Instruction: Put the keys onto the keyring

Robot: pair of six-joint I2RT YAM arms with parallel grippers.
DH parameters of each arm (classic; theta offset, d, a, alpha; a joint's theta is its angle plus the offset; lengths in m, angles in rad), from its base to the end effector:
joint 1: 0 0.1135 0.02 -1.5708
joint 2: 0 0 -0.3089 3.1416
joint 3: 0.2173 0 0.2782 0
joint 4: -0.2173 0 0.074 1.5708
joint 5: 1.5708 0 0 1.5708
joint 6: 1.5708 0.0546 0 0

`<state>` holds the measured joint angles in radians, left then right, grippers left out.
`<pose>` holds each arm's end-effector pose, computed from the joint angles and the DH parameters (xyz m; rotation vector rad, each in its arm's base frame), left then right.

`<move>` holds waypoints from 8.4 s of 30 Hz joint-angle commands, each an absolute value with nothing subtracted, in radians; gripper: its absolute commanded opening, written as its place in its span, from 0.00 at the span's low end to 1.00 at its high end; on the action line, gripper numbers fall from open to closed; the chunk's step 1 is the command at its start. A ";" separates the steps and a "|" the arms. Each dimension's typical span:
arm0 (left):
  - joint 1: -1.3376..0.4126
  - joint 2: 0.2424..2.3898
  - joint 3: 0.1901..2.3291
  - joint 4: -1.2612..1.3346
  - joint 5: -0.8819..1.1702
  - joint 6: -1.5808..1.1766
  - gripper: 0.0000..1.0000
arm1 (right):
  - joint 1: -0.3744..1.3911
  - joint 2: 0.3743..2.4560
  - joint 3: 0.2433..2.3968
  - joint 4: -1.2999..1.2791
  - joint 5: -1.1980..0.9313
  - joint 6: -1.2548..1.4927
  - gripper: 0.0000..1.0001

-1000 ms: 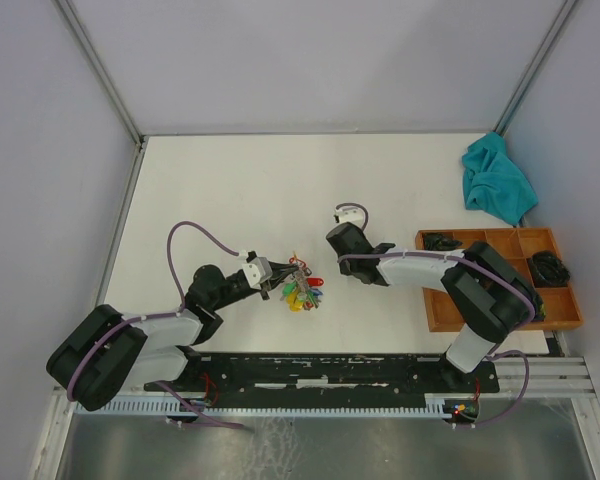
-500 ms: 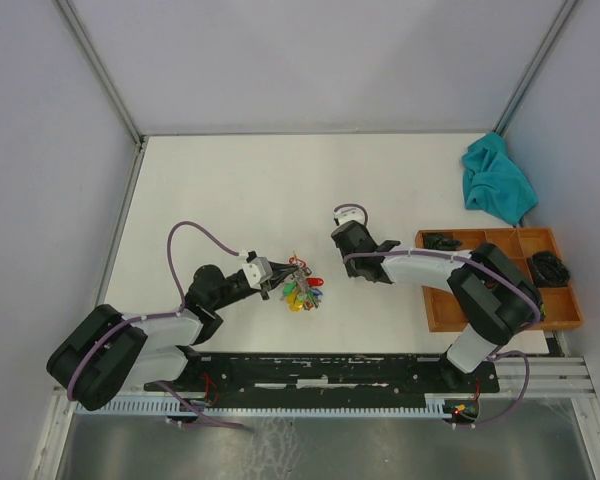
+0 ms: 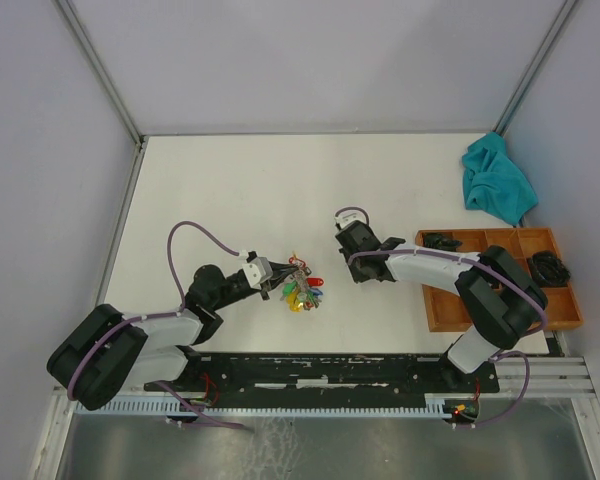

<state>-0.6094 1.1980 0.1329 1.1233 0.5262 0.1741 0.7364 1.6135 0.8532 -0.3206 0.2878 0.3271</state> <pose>0.1586 -0.1442 0.1996 0.9730 1.2286 -0.7413 0.2555 0.2107 0.1669 -0.4324 2.5429 0.0048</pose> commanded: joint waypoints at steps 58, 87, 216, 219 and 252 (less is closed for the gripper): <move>-0.614 1.215 0.192 1.157 0.679 0.134 0.03 | 0.715 1.129 0.838 -0.339 -0.239 -0.211 0.01; -0.614 1.300 0.221 1.189 0.863 0.141 0.03 | 0.899 1.167 0.847 -0.259 -0.412 -0.481 0.01; -0.674 1.226 0.240 1.044 0.668 0.184 0.03 | 1.000 1.282 0.893 -0.190 -0.294 -0.493 0.11; -0.675 1.233 0.225 1.100 0.679 0.163 0.03 | 1.000 1.281 0.899 -0.205 -0.301 -0.498 0.12; -0.673 1.308 0.186 1.308 0.651 0.074 0.03 | 0.975 1.047 0.805 -0.260 -0.157 -0.443 0.44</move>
<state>-0.6701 1.3083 0.1886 1.2095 0.6750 0.1101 0.9848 1.0843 0.8490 -0.3286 -0.1989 -0.4847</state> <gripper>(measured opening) 0.043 0.443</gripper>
